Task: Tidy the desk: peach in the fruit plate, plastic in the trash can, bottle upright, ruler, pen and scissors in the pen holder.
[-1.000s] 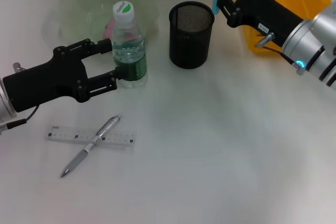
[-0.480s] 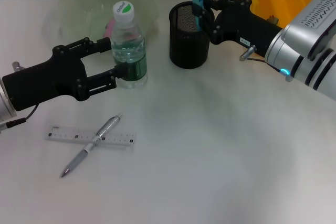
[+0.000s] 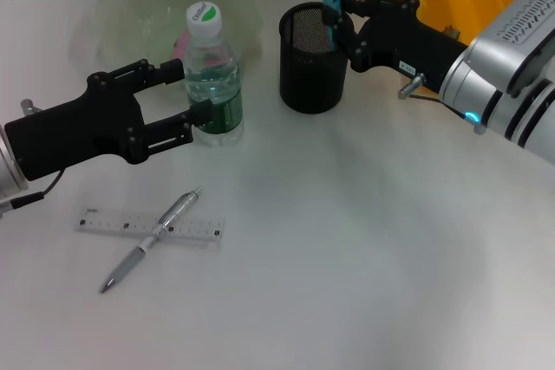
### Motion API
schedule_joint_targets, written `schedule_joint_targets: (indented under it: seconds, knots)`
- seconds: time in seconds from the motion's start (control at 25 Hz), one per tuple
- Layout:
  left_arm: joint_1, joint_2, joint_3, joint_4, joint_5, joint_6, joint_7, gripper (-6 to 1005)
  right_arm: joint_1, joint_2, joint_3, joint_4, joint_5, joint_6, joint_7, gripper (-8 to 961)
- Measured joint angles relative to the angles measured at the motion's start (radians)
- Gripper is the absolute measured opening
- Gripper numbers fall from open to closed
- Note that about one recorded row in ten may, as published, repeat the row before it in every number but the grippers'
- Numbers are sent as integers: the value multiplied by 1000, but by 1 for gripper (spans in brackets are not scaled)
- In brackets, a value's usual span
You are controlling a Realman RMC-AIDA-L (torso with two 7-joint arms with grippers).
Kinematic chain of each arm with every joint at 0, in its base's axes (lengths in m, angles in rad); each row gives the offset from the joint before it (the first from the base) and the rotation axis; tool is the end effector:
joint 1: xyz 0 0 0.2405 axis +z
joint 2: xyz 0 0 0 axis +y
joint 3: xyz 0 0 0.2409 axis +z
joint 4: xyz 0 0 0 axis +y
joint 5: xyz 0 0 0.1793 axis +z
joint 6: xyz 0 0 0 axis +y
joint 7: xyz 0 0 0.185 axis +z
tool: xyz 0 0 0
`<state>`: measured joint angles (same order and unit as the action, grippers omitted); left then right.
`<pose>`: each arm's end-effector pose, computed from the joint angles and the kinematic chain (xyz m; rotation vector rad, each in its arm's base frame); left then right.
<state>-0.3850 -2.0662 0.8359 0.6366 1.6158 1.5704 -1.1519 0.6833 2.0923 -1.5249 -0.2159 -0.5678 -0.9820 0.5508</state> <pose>-0.2128 0.2999 -0.0066 -2.5292 -0.4130 -0.9497 0.1795 0.3921 -0.0671 -2.2324 0.3166 0.7446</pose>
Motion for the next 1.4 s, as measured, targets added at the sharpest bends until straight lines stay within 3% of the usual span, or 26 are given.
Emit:
schedule_joint_targets:
  seconds: [0.32,0.56,0.76,0.88,1.16,1.4]
  knots:
    - [-2,0,0,0,-1,0,0,723,-1,0,1,-2,13,10,2,232]
    - [-2,1,0,0,-1,0,0,723,-4,0,0,-2,13,7,2,408]
    - [-2,2,0,0,-1,2,0,723,-20,0,4,-3,14,-39,2,406]
    - [3,2,0,0,-1,8,0,723,-56,0,4,-12,30,-124,2,405]
    - [22,2,0,12,-13,30,0,723,-246,-2,4,-12,59,-516,-24,402]
    - [27,2,0,12,-15,44,-2,723,-326,-3,-5,59,55,-667,33,400]
